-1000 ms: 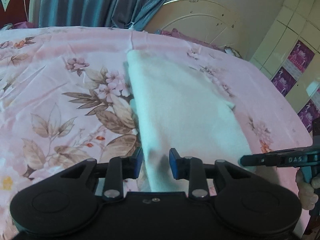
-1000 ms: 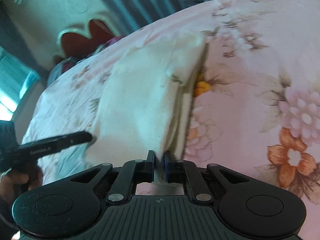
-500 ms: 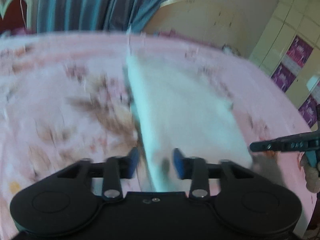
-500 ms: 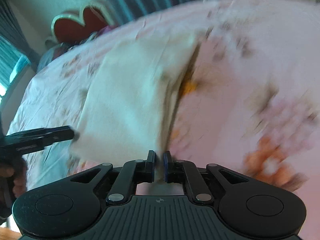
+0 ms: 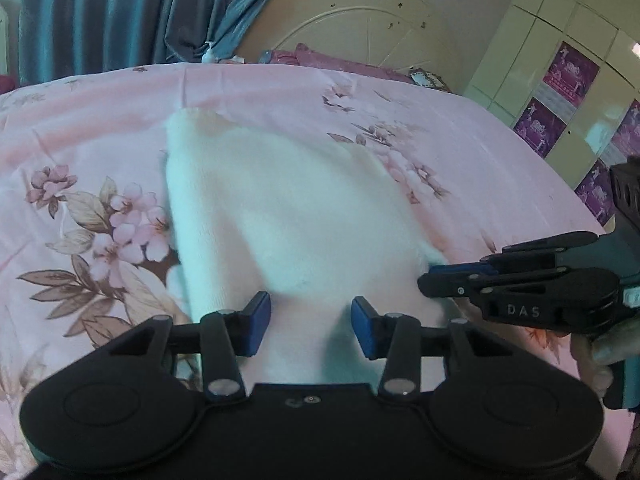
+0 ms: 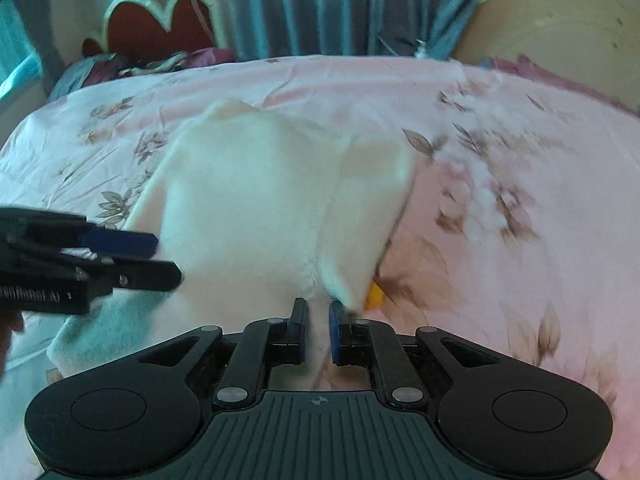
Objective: Fold small clothes
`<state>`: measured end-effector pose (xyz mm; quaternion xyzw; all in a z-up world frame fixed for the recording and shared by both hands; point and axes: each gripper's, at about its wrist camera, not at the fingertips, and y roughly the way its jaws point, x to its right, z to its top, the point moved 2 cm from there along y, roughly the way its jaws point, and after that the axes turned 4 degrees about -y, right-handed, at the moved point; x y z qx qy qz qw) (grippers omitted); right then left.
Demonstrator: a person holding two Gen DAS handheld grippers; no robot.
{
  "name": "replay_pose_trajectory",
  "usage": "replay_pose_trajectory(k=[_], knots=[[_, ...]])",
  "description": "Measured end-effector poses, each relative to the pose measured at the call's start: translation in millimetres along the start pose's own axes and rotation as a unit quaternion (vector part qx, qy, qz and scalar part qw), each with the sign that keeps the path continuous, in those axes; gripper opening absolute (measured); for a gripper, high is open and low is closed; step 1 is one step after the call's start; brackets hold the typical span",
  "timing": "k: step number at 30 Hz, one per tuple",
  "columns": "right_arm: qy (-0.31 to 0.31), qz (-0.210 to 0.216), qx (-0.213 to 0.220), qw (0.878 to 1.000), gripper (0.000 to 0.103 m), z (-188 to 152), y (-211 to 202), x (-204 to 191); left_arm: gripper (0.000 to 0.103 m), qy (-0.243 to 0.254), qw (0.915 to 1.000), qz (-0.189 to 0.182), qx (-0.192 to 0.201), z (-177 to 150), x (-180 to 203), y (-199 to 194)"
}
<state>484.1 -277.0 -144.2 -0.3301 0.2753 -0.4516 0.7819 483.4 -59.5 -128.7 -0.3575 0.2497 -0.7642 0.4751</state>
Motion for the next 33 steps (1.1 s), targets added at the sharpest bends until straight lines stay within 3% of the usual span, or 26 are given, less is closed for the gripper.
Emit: replay_pose_trajectory(k=[4, 6, 8, 11, 13, 16, 18, 19, 20, 21, 26, 30, 33], knots=[[0.015, 0.003, -0.007, 1.000, 0.009, -0.1, -9.4, 3.8, 0.043, -0.015, 0.9999, -0.007, 0.001, -3.1, -2.0, -7.5], [0.009, 0.003, 0.023, 1.000, 0.009, 5.2, -28.2, -2.2, 0.043, -0.015, 0.9998, -0.010, 0.009, -4.4, -1.8, -20.1], [0.010, 0.028, 0.034, 0.999, 0.009, 5.7, -41.1, -8.7, 0.043, -0.016, 0.9998, -0.011, 0.011, -12.5, 2.5, -32.8], [-0.014, 0.076, -0.001, 0.997, 0.009, -12.8, -40.8, -29.8, 0.043, -0.015, 0.9999, 0.000, -0.005, -37.6, 9.4, -41.2], [-0.053, 0.054, -0.035, 0.997, 0.009, -34.9, -30.5, -41.5, 0.043, -0.023, 0.9996, -0.001, -0.018, -54.5, 10.4, -41.5], [-0.025, 0.058, -0.018, 0.998, 0.009, -35.9, -40.5, -34.5, 0.044, -0.010, 0.9998, 0.009, -0.011, -61.1, 14.7, -50.8], [0.002, 0.052, 0.022, 0.998, 0.009, -26.3, -53.1, -24.6, 0.052, -0.026, 0.9994, 0.020, 0.011, -51.1, 8.4, -58.5], [0.018, 0.045, 0.036, 0.998, 0.013, -21.1, -55.8, -17.2, 0.071, -0.031, 0.9986, 0.034, 0.027, -45.8, 4.1, -61.9], [0.037, 0.039, 0.047, 0.997, 0.042, -15.9, -56.8, -9.4, 0.086, -0.034, 0.9971, 0.053, 0.043, -38.6, -1.5, -63.4], [0.055, 0.040, 0.060, 0.996, 0.074, -10.9, -57.8, -2.2, 0.087, -0.037, 0.9955, 0.067, 0.055, -31.4, -6.7, -63.7], [0.174, 0.101, 0.061, 0.978, 0.075, 7.2, -37.2, 36.8, 0.071, -0.103, 0.9924, 0.047, 0.049, 2.8, -46.2, -41.5], [0.261, 0.156, 0.045, 0.952, 0.072, 11.5, -13.7, 65.6, 0.069, -0.155, 0.9871, 0.024, 0.029, 10.4, -70.0, -22.5], [0.303, 0.192, 0.022, 0.933, 0.071, 9.1, 5.1, 76.0, 0.067, -0.168, 0.9857, 0.009, 0.011, 9.7, -74.1, -10.8]])
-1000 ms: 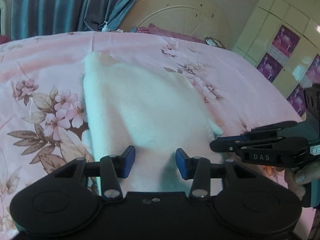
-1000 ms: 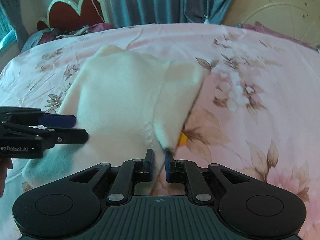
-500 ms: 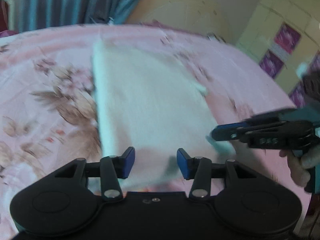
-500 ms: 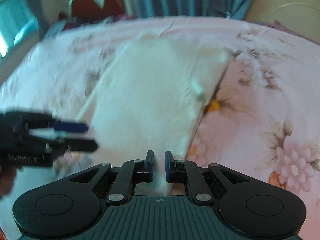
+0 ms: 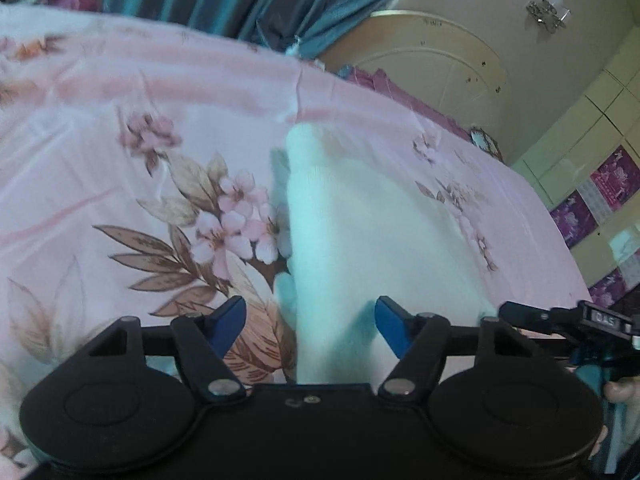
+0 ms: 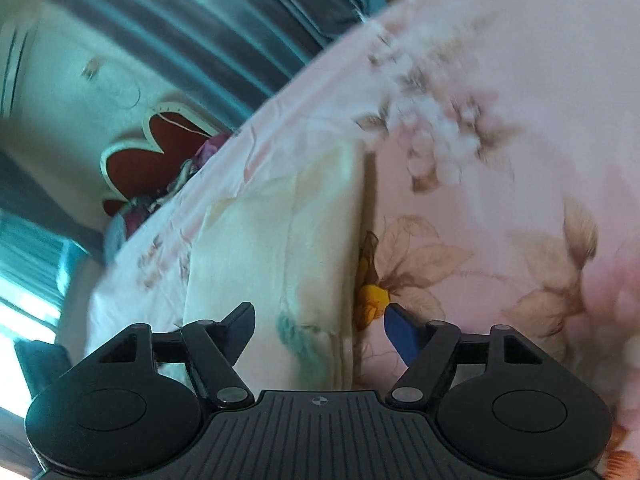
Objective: Fold small clothes
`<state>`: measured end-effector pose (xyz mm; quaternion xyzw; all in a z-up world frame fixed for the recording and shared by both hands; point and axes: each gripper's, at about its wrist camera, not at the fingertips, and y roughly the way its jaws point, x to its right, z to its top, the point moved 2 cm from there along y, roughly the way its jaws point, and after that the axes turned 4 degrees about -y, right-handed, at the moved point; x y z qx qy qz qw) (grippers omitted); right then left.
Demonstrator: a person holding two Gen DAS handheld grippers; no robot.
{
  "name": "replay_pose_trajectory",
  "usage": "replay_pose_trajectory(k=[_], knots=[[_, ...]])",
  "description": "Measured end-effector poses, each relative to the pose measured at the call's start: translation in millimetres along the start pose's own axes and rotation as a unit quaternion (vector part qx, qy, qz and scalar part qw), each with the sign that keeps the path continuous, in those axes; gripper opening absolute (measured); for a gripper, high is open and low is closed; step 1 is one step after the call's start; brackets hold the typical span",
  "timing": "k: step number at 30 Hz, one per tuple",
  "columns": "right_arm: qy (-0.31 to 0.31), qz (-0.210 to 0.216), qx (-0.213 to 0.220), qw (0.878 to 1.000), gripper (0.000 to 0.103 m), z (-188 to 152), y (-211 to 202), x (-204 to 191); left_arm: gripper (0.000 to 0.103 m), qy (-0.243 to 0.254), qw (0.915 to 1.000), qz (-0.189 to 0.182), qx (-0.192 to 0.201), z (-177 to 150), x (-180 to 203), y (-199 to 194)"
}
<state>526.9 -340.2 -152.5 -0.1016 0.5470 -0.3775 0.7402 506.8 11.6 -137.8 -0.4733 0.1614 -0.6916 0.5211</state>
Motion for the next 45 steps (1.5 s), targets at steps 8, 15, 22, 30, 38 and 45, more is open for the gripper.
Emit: replay_pose_trajectory(k=[8, 15, 22, 30, 38, 45], knots=[[-0.033, 0.016, -0.027, 0.999, 0.061, 5.1, 25.6, -10.4, 0.065, -0.018, 0.9995, -0.012, -0.023, 5.2, 1.7, 16.9], [-0.046, 0.011, -0.036, 0.998, 0.048, 7.2, 23.1, -1.0, 0.063, -0.009, 0.9993, 0.011, -0.034, 7.5, 11.0, 19.6], [-0.139, -0.032, -0.043, 0.989, 0.035, 9.1, 39.0, -33.2, 0.036, 0.000, 0.9992, 0.017, -0.035, 9.7, 26.6, 24.2], [-0.224, -0.041, -0.006, 0.974, 0.030, -2.0, 13.7, -84.0, 0.025, 0.056, 0.9966, 0.060, 0.000, 10.1, 53.5, -11.9], [-0.278, -0.019, 0.008, 0.960, 0.030, -21.0, 21.8, -157.0, 0.025, 0.077, 0.9933, 0.075, 0.042, 23.0, 34.2, -76.7], [-0.301, -0.009, 0.001, 0.953, 0.030, -52.8, 70.0, -225.1, 0.026, 0.082, 0.9914, 0.087, 0.054, 36.7, -21.3, -123.7]])
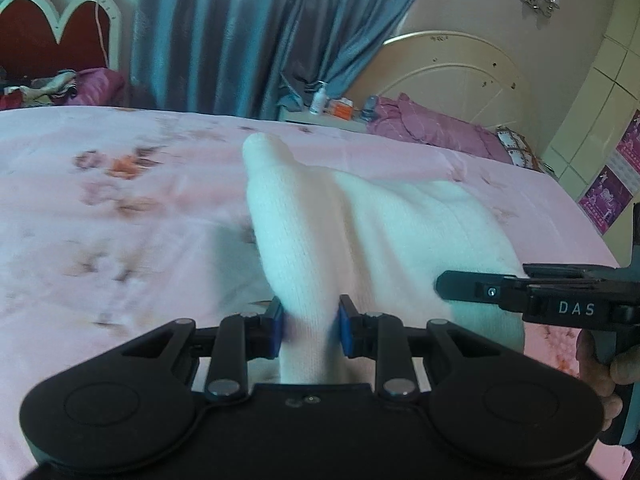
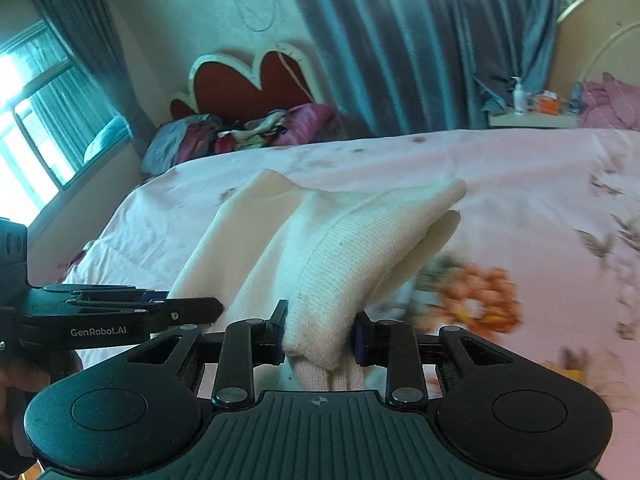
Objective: Fold small clothes
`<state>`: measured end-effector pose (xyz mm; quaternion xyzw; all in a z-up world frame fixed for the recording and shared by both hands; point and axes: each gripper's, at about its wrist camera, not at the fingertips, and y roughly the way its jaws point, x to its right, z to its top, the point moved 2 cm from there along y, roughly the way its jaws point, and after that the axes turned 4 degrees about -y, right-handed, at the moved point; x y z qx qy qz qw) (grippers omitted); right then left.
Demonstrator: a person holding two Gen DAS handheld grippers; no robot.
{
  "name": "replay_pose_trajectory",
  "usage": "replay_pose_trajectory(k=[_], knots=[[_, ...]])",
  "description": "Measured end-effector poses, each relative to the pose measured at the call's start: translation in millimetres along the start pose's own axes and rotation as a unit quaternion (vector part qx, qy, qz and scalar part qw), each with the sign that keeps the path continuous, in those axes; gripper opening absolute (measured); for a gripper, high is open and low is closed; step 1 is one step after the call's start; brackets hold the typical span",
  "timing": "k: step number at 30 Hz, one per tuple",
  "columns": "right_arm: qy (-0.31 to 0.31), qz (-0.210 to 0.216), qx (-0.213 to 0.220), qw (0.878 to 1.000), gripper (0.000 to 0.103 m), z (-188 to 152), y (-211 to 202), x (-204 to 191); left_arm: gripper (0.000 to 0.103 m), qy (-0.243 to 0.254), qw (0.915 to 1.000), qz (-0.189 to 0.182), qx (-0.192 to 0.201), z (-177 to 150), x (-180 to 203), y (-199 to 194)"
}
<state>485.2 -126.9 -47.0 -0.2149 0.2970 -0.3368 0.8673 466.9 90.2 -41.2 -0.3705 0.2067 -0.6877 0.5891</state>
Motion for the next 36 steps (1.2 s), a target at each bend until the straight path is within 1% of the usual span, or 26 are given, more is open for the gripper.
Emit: replay_pose_trajectory(k=[4, 8, 11, 13, 17, 19, 21, 23, 25, 28, 29, 30, 31, 32, 33, 34, 35, 36], knots=[[-0.004, 0.008, -0.005, 1.000, 0.030, 4.8, 36.9, -43.7, 0.025, -0.001, 1.0000, 0.007, 0.000, 3.9, -49.1, -19.5], [-0.007, 0.013, -0.005, 1.000, 0.030, 6.7, 70.3, -80.4, 0.025, -0.004, 0.9999, 0.010, -0.005, 5.7, -94.2, -29.9], [-0.005, 0.011, -0.013, 1.000, 0.030, 1.8, 94.5, -99.9, 0.025, 0.003, 0.9998, 0.013, -0.017, 0.7, -112.8, -28.2], [-0.002, 0.004, -0.019, 1.000, 0.030, -3.1, 105.8, -103.8, 0.025, 0.000, 0.9997, 0.006, -0.025, -2.2, -123.3, -23.5], [0.016, -0.020, -0.031, 0.999, 0.030, -14.1, 123.8, -98.0, 0.025, -0.003, 0.9992, -0.014, -0.038, -6.3, -138.6, -8.2], [0.024, -0.031, -0.038, 0.999, 0.030, -19.3, 128.6, -90.4, 0.026, -0.004, 0.9988, -0.021, -0.045, -9.4, -140.0, 2.8], [0.033, -0.043, -0.047, 0.997, 0.030, -26.0, 132.8, -82.0, 0.028, -0.013, 0.9980, -0.028, -0.055, -13.2, -144.2, 16.5], [0.046, -0.050, -0.063, 0.996, 0.030, -33.3, 140.2, -70.4, 0.037, -0.026, 0.9969, -0.027, -0.069, -18.1, -151.8, 30.1], [0.065, -0.054, -0.072, 0.994, 0.030, -41.0, 148.4, -59.9, 0.038, -0.041, 0.9957, -0.038, -0.073, -21.6, -159.0, 35.7], [0.098, -0.046, -0.069, 0.992, 0.032, -45.7, 150.0, -51.0, 0.042, -0.045, 0.9951, -0.048, -0.074, -22.8, -167.9, 36.0], [0.100, -0.044, -0.071, 0.991, 0.033, -44.7, 149.3, -50.0, 0.049, -0.043, 0.9950, -0.049, -0.075, -23.9, -170.7, 34.6], [0.098, -0.046, -0.072, 0.992, 0.037, -42.0, 145.4, -50.8, 0.055, -0.041, 0.9953, -0.045, -0.076, -23.1, -173.3, 32.2], [0.090, -0.055, -0.067, 0.992, 0.043, -38.4, 138.1, -51.2, 0.065, -0.038, 0.9966, -0.031, -0.066, -20.7, -177.0, 26.7], [0.079, -0.073, -0.051, 0.993, 0.045, -33.2, 127.4, -54.0, 0.067, -0.033, 0.9982, -0.018, -0.046, -16.9, -180.4, 18.7], [0.065, -0.092, -0.024, 0.993, 0.046, -25.4, 115.5, -55.8, 0.066, -0.027, 0.9992, -0.012, -0.027, -12.4, -183.2, 10.7], [0.059, -0.098, -0.005, 0.993, 0.046, -18.5, 108.7, -55.6, 0.062, -0.022, 0.9996, -0.015, -0.007, -5.3, -184.9, 4.0], [0.056, -0.097, 0.005, 0.994, 0.045, -11.5, 106.1, -56.1, 0.051, -0.019, 0.9996, -0.022, 0.006, 1.7, -184.9, 1.7], [0.051, -0.091, 0.012, 0.995, 0.043, -2.7, 109.3, -56.9, 0.047, -0.014, 0.9992, -0.033, 0.016, 10.5, -182.4, 2.2]])
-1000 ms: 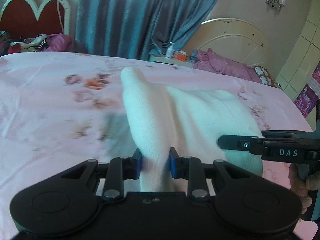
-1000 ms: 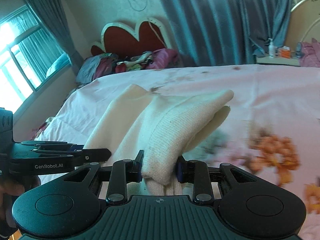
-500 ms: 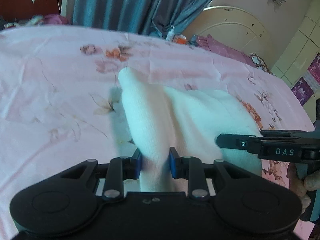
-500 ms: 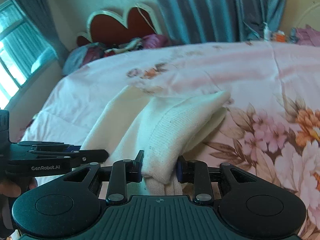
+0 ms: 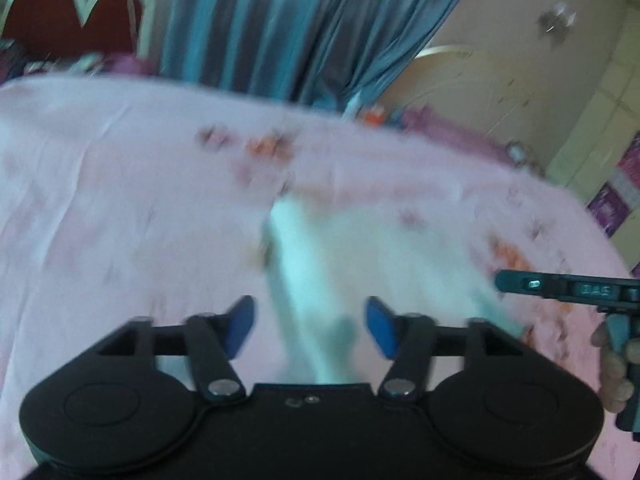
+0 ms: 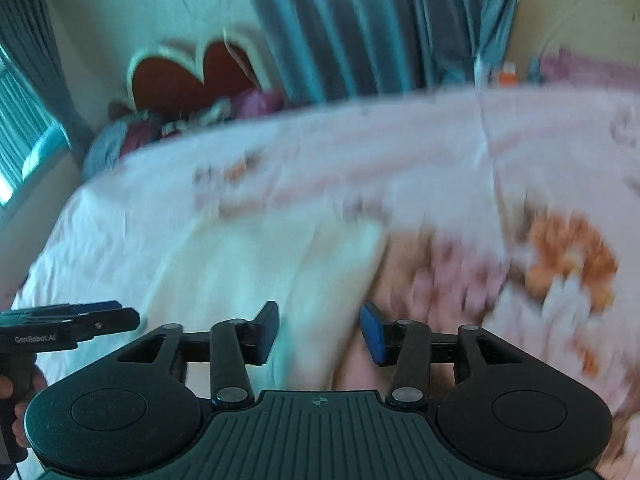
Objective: Fold small clothes
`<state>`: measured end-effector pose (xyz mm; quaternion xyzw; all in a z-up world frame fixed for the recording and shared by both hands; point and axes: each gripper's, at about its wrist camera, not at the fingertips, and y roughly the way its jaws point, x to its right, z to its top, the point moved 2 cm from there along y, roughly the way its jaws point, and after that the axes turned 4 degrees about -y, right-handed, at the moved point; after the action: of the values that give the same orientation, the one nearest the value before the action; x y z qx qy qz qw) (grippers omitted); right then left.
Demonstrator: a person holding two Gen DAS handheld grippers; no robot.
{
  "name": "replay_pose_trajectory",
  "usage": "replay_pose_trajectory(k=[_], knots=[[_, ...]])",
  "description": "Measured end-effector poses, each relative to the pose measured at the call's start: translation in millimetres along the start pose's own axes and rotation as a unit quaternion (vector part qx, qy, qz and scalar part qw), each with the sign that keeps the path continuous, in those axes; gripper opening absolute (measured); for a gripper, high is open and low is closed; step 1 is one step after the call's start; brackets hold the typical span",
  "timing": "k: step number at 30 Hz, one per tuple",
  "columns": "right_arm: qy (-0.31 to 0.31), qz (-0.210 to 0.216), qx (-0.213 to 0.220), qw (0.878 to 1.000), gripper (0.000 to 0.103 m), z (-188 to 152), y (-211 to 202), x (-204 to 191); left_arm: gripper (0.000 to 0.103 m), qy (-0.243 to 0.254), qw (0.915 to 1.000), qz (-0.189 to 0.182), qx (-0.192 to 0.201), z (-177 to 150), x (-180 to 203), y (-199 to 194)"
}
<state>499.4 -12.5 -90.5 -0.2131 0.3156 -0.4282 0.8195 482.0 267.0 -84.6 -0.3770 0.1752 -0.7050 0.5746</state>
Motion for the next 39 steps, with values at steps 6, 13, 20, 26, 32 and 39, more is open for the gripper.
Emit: replay_pose_trajectory(k=[6, 13, 20, 26, 32, 39], knots=[[-0.062, -0.001, -0.055, 0.997, 0.031, 17.0, 73.8, -26.6, 0.046, 0.051, 0.9975, -0.033, -0.037, 28.7, 32.9, 61.8], [-0.085, -0.023, -0.058, 0.994, 0.027, 6.6, 92.7, -17.0, 0.046, 0.059, 0.9961, -0.008, -0.065, 12.9, 38.1, 88.3], [-0.097, 0.000, -0.048, 0.994, 0.028, -5.3, 35.8, -27.2, 0.045, 0.081, 0.9961, 0.002, -0.035, 1.2, 42.2, 41.2], [-0.151, -0.031, -0.066, 0.986, 0.027, -34.5, 38.8, -34.4, 0.044, 0.125, 0.9912, 0.040, -0.021, -37.9, 57.6, 32.0], [-0.169, -0.003, -0.057, 0.984, 0.028, -52.5, -4.6, -55.9, 0.043, 0.097, 0.9943, 0.040, -0.017, -57.7, 63.7, -1.3], [-0.181, -0.029, -0.107, 0.977, 0.028, -117.7, -19.6, -48.2, 0.042, 0.090, 0.9915, 0.088, -0.032, -116.9, 76.0, -25.4]])
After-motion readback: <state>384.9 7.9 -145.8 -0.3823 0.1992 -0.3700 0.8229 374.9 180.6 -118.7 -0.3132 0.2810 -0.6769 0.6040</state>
